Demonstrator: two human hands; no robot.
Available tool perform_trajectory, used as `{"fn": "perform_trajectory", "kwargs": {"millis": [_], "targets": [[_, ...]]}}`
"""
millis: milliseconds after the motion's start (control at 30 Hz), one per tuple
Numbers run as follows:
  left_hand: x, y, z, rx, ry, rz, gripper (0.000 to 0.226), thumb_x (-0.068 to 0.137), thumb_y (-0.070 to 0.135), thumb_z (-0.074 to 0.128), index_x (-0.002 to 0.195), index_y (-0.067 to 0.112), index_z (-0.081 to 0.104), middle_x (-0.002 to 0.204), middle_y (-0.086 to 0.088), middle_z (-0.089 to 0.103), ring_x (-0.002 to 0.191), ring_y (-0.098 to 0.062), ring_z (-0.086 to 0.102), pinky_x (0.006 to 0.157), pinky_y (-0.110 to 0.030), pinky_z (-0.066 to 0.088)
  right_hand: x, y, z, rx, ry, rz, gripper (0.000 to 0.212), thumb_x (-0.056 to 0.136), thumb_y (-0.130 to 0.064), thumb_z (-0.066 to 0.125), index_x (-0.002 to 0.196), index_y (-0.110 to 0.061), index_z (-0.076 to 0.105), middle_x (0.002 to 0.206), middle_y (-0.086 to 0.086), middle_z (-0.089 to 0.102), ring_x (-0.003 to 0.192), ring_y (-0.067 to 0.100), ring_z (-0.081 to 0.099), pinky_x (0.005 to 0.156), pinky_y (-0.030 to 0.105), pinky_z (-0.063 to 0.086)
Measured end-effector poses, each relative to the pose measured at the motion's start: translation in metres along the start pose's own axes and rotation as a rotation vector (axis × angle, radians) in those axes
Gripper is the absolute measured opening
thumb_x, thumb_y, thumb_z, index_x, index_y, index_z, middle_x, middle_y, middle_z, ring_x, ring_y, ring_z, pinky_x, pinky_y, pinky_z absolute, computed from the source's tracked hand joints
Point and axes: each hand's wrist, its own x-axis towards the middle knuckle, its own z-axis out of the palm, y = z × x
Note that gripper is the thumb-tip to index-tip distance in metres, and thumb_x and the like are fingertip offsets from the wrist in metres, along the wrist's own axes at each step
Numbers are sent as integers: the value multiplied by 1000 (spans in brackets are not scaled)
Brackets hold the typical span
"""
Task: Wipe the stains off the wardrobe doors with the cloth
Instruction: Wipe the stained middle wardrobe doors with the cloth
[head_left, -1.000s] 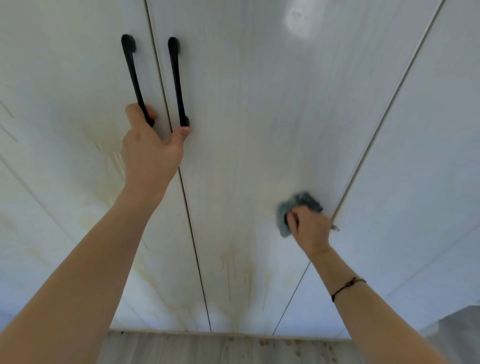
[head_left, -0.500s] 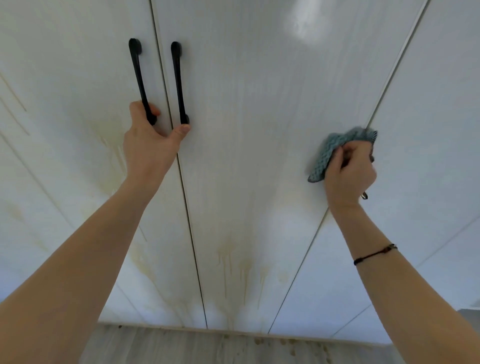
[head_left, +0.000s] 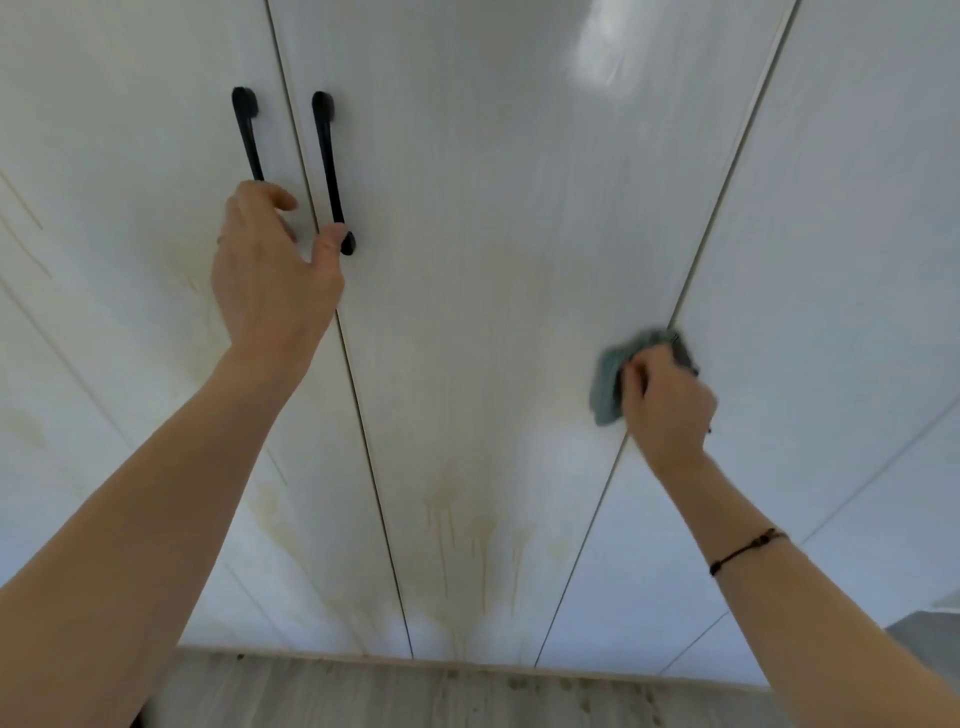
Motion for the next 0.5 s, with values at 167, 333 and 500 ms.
{"fn": "perform_trajectory", "kwargs": {"millis": [167, 333, 500], "targets": [[-12, 6, 19, 177, -67, 99, 27, 101, 35, 43, 107, 10, 52, 100, -9, 61, 85, -31, 56, 67, -41, 41, 65, -17, -15, 255, 320, 113, 14, 94, -19, 56, 87, -7, 57, 65, 5, 60, 52, 19, 49, 51, 29, 35], [-9, 4, 27, 234, -54, 102, 30, 104, 34, 36, 97, 7, 49, 77, -11, 54, 68, -32, 50, 58, -41, 34, -33, 21, 32, 100, 19, -43, 26, 92, -24, 47, 75, -7, 56, 51, 9, 55, 37, 23, 50, 38, 26, 37], [-5, 13, 28, 334, -108, 110, 24, 103, 24, 37, 99, 3, 49, 66, -12, 45, 61, -31, 44, 58, -41, 32, -120, 50, 57, -38, -454, -104, 32, 86, -3, 75, 75, -12, 46, 50, -6, 42, 38, 10, 38, 36, 19, 21]]}}
